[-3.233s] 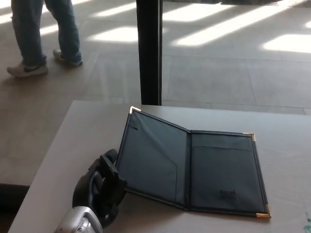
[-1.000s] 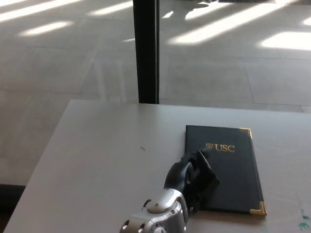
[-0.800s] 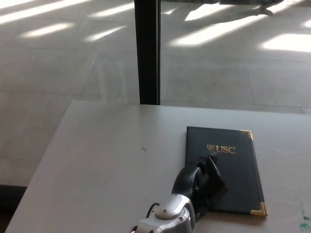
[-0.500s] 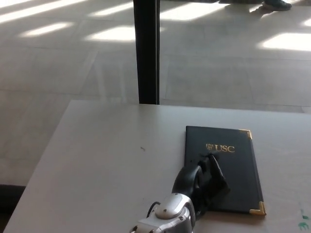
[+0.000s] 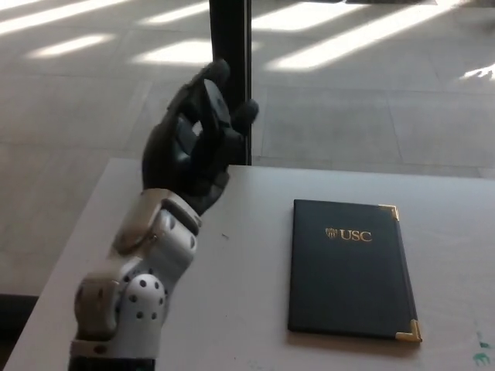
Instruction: The robot uses its left hand to push the cover of the diary kept in the middle of the desk to close it
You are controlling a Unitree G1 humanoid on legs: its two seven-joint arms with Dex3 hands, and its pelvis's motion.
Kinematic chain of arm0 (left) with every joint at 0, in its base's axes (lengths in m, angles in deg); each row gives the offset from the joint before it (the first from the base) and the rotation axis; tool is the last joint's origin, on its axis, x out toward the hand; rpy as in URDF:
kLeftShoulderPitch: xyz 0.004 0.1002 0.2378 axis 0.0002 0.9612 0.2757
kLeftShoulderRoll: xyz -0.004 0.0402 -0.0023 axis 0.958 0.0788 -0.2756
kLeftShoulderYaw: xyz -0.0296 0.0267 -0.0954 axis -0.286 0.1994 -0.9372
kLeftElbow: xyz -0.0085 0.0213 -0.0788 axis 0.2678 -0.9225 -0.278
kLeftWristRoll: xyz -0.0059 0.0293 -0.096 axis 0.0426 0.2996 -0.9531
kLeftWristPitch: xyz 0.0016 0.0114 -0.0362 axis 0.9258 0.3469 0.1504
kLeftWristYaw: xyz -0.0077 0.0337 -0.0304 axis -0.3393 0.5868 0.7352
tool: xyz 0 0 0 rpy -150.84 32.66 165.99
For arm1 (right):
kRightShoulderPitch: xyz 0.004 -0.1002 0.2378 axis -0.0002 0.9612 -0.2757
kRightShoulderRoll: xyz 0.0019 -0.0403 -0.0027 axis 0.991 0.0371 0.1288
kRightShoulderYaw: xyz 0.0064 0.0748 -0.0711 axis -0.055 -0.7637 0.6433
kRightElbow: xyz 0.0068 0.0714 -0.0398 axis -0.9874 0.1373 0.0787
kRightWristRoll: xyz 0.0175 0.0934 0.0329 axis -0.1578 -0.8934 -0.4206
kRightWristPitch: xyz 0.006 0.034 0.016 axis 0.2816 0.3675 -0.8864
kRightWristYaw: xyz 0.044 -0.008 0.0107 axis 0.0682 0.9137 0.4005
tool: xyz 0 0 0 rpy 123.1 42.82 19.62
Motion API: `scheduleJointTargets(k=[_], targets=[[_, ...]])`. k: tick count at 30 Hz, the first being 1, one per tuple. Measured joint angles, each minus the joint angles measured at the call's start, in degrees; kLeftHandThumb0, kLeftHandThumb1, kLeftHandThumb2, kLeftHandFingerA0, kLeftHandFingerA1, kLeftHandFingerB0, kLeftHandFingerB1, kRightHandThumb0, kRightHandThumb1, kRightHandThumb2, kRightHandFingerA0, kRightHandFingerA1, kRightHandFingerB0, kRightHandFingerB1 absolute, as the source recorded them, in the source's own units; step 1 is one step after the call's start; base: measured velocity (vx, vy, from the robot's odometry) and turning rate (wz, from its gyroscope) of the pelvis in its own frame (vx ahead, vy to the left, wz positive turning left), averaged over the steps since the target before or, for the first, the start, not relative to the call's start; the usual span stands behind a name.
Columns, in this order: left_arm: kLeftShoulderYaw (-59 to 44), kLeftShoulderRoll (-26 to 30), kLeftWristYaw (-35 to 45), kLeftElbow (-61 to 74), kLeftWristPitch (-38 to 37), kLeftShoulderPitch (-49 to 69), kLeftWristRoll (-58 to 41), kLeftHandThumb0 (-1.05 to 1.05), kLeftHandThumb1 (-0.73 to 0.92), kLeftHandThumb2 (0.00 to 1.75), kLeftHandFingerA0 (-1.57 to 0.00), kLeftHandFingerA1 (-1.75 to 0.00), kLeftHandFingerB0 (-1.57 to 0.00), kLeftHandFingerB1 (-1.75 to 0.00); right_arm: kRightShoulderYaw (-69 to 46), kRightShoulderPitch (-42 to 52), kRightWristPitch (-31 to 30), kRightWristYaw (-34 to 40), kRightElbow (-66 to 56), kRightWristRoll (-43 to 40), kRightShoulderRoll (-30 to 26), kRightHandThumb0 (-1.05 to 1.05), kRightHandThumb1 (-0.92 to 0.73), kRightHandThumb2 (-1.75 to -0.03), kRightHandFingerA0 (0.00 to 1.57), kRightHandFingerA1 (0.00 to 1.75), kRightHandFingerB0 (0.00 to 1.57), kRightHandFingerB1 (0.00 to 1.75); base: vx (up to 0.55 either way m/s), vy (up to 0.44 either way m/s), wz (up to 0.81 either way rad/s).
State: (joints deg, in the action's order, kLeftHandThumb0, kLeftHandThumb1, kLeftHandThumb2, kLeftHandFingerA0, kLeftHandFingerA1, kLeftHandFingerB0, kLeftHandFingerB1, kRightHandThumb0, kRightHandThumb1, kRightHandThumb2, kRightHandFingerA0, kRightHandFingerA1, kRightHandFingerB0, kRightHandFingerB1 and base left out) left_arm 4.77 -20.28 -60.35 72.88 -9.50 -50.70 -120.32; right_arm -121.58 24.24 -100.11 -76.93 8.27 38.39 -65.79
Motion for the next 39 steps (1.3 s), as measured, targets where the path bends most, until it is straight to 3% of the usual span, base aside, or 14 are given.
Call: scheduleJointTargets(k=[2,8,9,10,12,13,18,19,20,23,34,35,36,39], targets=[[-3.8,2.4,0.0,1.1,0.5,0.2,-1.3,-0.92,0.84,1.29,-0.06,-0.43,-0.05,-0.34,0.0,0.1,0.0,0.0,0.1,0.0,0.0,-0.91,-0.78,-0.90,0.50,0.74,0.45,0.58,0.00,0.000,0.00],[-16.0,10.9,-0.3,3.2,1.5,4.2,-4.5,-0.94,0.86,1.31,-0.12,-0.40,0.00,-0.35,0.0,0.2,0.0,0.0,0.1,0.0,0.0,-0.87,-0.92,-0.73,0.45,0.67,0.44,0.50,0.00,0.000,0.00],[-18.1,12.5,-0.3,3.0,1.6,5.5,-4.8,-0.83,0.79,1.20,-0.06,-0.41,-0.01,-0.37,0.0,0.3,0.0,-0.1,0.2,0.0,0.0,-0.88,-0.92,-0.74,0.44,0.67,0.44,0.50,0.00,0.000,0.00],[-20.1,13.8,-0.3,2.8,1.7,6.9,-5.1,-0.94,0.92,0.97,-0.11,-0.46,-0.09,-0.42,0.0,0.4,0.0,-0.1,0.2,0.0,0.0,-0.93,-0.79,-0.91,0.45,0.72,0.43,0.56,0.00,0.000,0.00],[-23.8,16.5,-0.1,1.5,1.7,10.1,-5.3,-0.94,0.92,0.97,-0.11,-0.46,-0.09,-0.42,0.0,0.6,0.0,-0.1,0.2,0.0,0.0,-0.93,-0.79,-0.91,0.45,0.72,0.43,0.56,0.00,0.000,0.00],[-25.9,17.9,0.1,0.5,1.8,12.2,-5.5,-0.94,0.92,0.96,-0.12,-0.43,-0.08,-0.41,0.0,0.7,0.0,-0.2,0.1,0.0,0.0,-0.88,-0.92,-0.73,0.41,0.70,0.44,0.52,0.00,0.000,0.00],[-34.7,22.6,1.2,-5.4,1.7,23.0,-5.7,-0.95,0.92,0.90,-0.17,-0.45,-0.15,-0.43,-0.1,1.4,0.0,-0.4,0.0,0.0,0.0,-0.88,-0.92,-0.74,0.41,0.67,0.44,0.51,0.00,0.000,0.00],[-36.1,23.1,1.4,-6.8,1.6,24.9,-5.7,-0.92,0.92,0.89,-0.19,-0.46,-0.17,-0.44,0.0,1.3,0.1,-0.5,0.1,0.0,0.0,-0.88,-0.92,-0.73,0.42,0.66,0.44,0.50,0.00,0.000,0.00],[-37.5,23.4,1.7,-8.6,1.4,26.8,-5.7,-0.93,0.92,0.88,-0.24,-0.49,-0.18,-0.45,-0.1,1.2,0.2,-0.5,0.1,0.0,0.0,-0.94,-0.79,-0.91,0.45,0.68,0.44,0.53,0.00,0.000,0.00],[-39.9,23.6,1.9,-13.7,0.5,31.9,-5.0,-0.91,0.92,0.84,-0.30,-0.52,-0.21,-0.46,-0.1,1.1,0.2,-0.5,0.2,0.0,0.0,-0.88,-0.92,-0.73,0.43,0.69,0.44,0.51,0.00,0.000,0.03],[-35.5,19.5,2.3,-23.0,-2.6,37.0,-1.5,-0.87,0.92,0.81,-0.26,-0.46,-0.21,-0.42,0.0,-0.5,0.6,-0.8,1.0,0.0,-0.1,-0.86,-0.92,-0.74,0.41,0.67,0.44,0.51,0.00,0.000,0.00],[-34.7,19.1,2.4,-23.0,-2.6,37.4,-1.4,-0.89,0.92,0.80,-0.24,-0.45,-0.22,-0.42,0.0,-0.6,0.6,-0.8,1.0,0.0,-0.1,-0.92,-0.80,-0.87,0.42,0.70,0.41,0.55,0.00,0.000,0.00],[-33.9,18.8,2.5,-22.9,-2.6,37.6,-1.2,-0.89,0.92,0.82,-0.27,-0.47,-0.20,-0.42,0.0,-0.7,0.6,-0.8,0.9,0.0,-0.1,-0.86,-0.92,-0.74,0.40,0.67,0.43,0.52,0.00,0.000,0.00],[-32.6,18.1,2.7,-21.6,-2.6,38.2,-0.8,-0.89,0.92,0.89,-0.27,-0.51,-0.18,-0.44,-0.1,-0.6,0.6,-0.7,0.4,-0.1,-0.1,-0.86,-0.92,-0.73,0.41,0.66,0.44,0.51,0.00,0.000,0.00]])
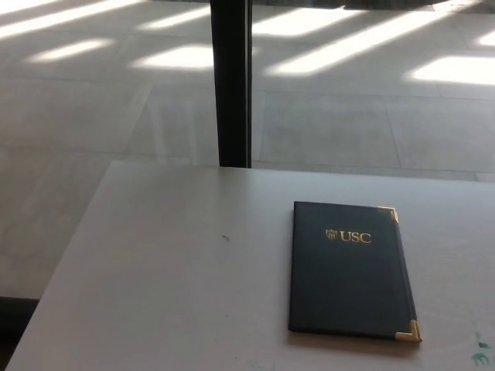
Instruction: The robot uses its left hand to push the cover of the diary kept in the middle of the desk to close it
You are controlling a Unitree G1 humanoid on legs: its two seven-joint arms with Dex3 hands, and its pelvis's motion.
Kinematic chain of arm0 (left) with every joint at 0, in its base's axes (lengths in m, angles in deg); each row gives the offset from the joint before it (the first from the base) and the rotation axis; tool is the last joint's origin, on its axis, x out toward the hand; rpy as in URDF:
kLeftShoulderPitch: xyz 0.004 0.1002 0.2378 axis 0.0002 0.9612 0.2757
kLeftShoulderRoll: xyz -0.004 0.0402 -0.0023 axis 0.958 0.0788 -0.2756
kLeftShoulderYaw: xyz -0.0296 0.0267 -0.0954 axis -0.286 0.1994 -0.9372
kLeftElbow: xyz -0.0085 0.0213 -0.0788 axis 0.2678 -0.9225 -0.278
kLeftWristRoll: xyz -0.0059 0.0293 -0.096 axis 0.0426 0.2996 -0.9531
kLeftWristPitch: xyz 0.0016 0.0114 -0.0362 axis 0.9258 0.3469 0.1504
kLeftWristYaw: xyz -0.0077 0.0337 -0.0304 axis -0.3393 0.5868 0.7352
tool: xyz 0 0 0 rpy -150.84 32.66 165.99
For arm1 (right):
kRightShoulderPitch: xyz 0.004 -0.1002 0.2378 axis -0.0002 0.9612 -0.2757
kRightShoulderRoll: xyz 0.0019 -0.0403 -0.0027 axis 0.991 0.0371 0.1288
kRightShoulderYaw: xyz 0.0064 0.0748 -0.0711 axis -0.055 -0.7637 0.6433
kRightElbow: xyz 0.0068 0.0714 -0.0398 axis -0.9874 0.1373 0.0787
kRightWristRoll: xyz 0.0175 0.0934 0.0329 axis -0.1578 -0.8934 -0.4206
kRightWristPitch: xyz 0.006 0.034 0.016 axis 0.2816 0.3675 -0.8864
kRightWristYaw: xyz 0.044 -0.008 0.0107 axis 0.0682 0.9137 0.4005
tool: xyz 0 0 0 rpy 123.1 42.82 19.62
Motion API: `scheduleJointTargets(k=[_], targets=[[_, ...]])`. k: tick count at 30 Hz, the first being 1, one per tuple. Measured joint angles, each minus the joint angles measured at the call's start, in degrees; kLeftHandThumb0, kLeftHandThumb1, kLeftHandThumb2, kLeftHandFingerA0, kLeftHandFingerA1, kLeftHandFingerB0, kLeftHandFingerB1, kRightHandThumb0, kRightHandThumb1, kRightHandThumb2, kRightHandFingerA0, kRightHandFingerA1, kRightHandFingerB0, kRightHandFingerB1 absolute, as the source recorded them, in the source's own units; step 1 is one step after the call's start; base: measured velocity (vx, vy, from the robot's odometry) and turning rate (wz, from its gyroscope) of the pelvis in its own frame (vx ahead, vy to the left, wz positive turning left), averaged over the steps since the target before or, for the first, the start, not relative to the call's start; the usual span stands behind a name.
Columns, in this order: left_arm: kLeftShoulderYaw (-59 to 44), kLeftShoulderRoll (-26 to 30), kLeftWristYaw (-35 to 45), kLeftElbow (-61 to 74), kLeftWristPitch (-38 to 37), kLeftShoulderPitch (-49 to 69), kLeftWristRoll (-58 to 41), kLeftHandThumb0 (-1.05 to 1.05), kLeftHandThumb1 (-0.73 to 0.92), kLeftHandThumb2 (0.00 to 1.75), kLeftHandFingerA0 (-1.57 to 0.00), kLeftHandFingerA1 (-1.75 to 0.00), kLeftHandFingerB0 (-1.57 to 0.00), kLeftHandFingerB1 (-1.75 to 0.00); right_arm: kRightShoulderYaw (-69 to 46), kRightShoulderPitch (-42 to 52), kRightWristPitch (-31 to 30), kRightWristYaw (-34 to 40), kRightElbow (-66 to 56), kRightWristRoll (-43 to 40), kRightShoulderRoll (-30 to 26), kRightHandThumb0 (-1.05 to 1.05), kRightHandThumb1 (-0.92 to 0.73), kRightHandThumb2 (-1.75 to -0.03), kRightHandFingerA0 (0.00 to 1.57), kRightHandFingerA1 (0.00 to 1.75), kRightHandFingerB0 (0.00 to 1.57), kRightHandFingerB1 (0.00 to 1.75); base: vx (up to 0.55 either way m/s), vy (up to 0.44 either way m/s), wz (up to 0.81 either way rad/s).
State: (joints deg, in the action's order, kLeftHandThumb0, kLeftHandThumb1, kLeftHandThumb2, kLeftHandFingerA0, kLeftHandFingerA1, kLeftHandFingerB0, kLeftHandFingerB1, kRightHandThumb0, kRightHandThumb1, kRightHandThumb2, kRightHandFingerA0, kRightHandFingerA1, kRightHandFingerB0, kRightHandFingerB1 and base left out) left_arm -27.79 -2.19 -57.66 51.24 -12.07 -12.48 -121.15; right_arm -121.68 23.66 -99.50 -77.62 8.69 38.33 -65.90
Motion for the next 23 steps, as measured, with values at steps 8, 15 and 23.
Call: scheduleJointTargets(k=[8,15,23], targets=[[0.3,-0.6,0.3,2.8,0.0,-0.1,-0.4,-0.94,0.92,0.91,-0.30,-0.55,-0.16,-0.45,0.0,0.1,-0.1,0.6,-0.8,0.0,0.1,-0.87,-0.92,-0.74,0.39,0.66,0.43,0.51,0.00,0.000,0.00],[1.1,-0.6,1.3,3.3,0.0,-0.2,-0.8,-0.90,0.92,0.91,-0.27,-0.53,-0.17,-0.46,-0.1,0.3,-0.1,0.5,-0.7,-0.1,0.1,-0.86,-0.92,-0.73,0.41,0.66,0.45,0.52,0.00,0.000,0.00],[1.2,-0.6,1.6,3.3,0.0,-0.2,-0.9,-0.91,0.92,0.83,-0.25,-0.53,-0.20,-0.46,-0.2,0.4,-0.1,0.5,-0.8,-0.2,0.2,-0.87,-0.92,-0.73,0.43,0.67,0.45,0.53,0.00,0.000,0.00]])
